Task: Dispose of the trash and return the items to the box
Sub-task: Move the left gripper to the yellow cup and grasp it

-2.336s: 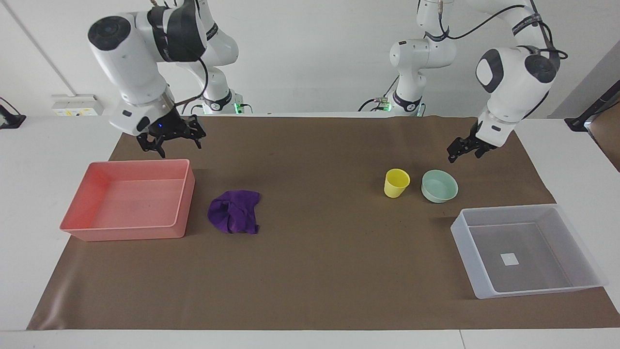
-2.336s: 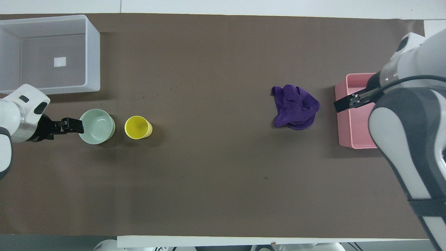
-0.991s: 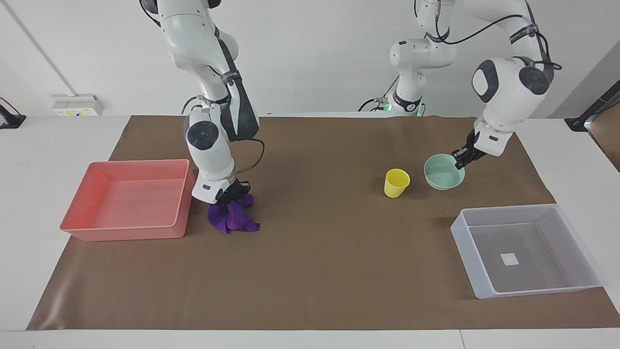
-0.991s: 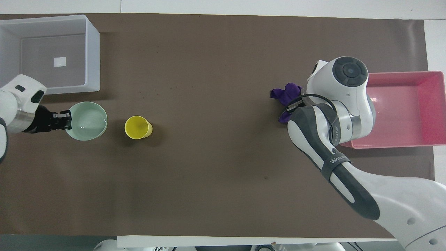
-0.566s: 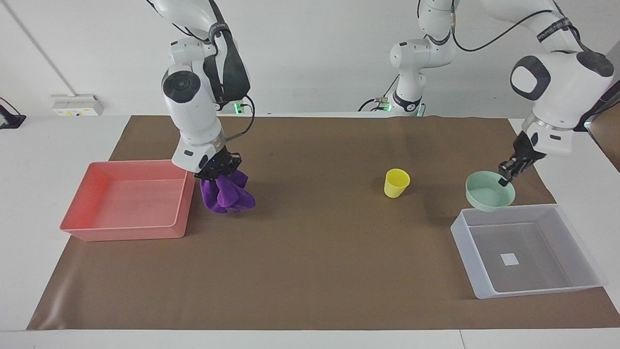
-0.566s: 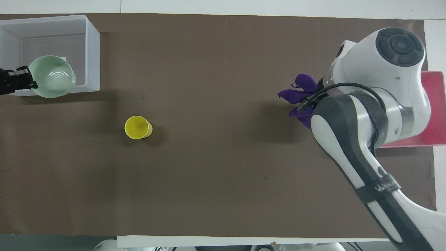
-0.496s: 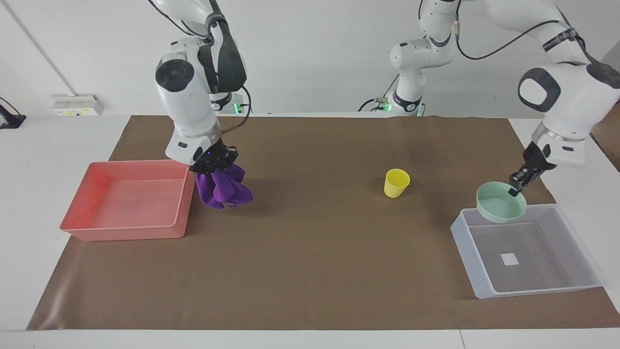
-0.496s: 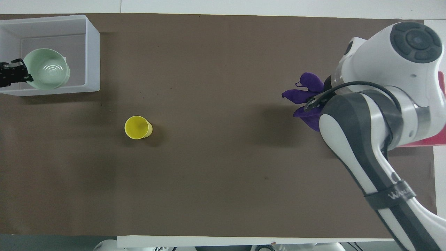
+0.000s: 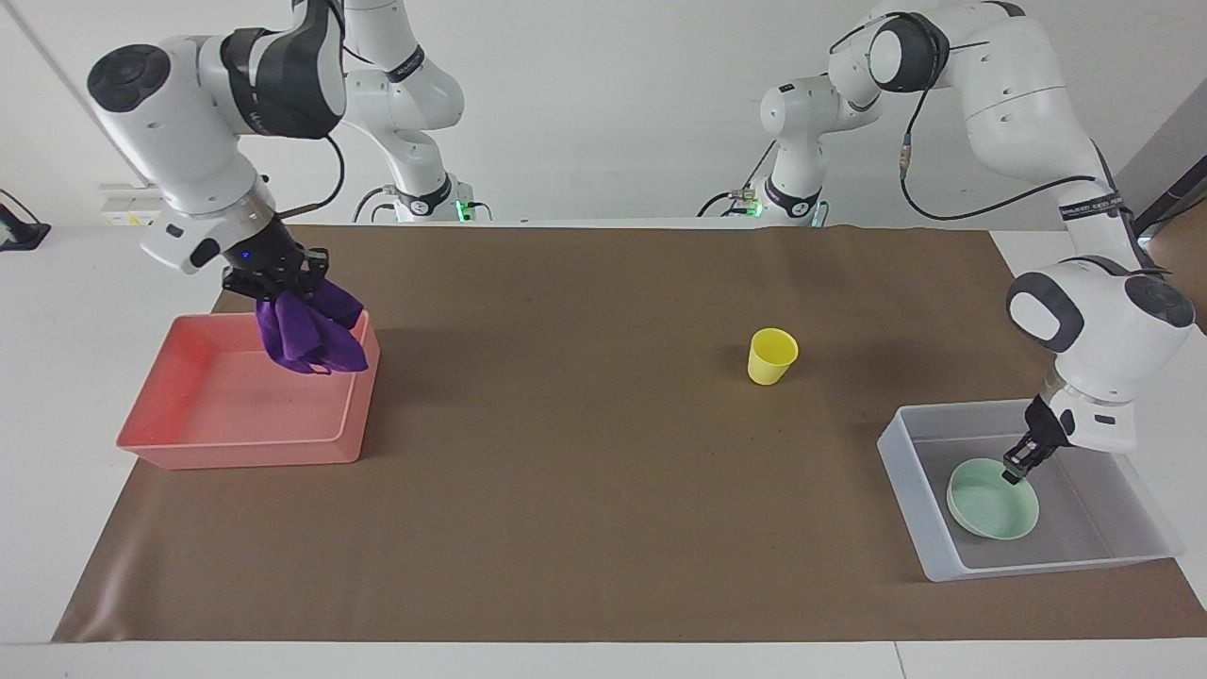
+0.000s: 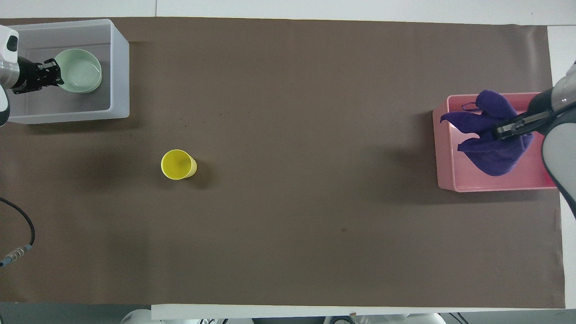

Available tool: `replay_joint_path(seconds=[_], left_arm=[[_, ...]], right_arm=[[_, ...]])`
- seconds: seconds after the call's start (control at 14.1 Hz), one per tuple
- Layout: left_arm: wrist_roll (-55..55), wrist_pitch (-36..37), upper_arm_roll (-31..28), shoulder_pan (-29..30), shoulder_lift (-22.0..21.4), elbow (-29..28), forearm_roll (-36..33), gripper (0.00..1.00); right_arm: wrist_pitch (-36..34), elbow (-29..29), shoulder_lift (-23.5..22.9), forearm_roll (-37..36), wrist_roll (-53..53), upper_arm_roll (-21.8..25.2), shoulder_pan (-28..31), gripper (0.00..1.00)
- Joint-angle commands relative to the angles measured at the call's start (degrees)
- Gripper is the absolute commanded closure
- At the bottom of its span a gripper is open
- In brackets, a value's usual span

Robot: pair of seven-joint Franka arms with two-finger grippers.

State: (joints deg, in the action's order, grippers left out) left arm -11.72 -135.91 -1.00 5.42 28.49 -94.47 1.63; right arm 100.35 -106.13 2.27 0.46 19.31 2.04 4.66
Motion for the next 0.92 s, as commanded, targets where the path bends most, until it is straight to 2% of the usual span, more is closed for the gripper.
replay_joint_path(seconds=[0.0,0.21,0.35,0.42,0.64,0.78,0.85], left_arm=[[0.64,4.22,-0.67,-3.14,-2.64,3.22,-3.83,0.00],[0.12,15.45,0.29,-4.45,-10.97,3.33,-3.57,0.00],[-3.55,23.02,0.30,-10.49,-14.41,1.40,-3.65,0.00],[-7.75,25.06,0.30,-14.35,-15.99,-1.57,-3.66,0.00],[-11.14,23.15,0.48,-20.96,-23.10,-16.05,-3.57,0.00],[-11.14,15.89,0.74,-21.68,-28.11,-28.08,-3.39,0.00],[-11.14,12.89,0.74,-22.47,-29.53,-31.71,-3.04,0.00]], right_arm=[[6.51,-5.91,0.02,-0.37,3.97,-0.72,3.85,0.99],[12.31,-11.28,-1.12,-0.54,4.68,-0.72,5.44,0.99],[15.57,-13.04,-3.31,-0.63,4.59,-0.72,5.53,0.97],[17.58,-14.10,-4.45,-0.81,4.68,-0.72,5.71,0.97],[23.56,-18.05,-4.82,-1.51,4.77,-0.72,6.93,0.96],[24.19,-19.02,-4.99,-1.69,4.68,-0.72,7.73,0.93],[24.46,-19.72,-5.17,-1.69,4.51,-0.72,8.25,0.89]])
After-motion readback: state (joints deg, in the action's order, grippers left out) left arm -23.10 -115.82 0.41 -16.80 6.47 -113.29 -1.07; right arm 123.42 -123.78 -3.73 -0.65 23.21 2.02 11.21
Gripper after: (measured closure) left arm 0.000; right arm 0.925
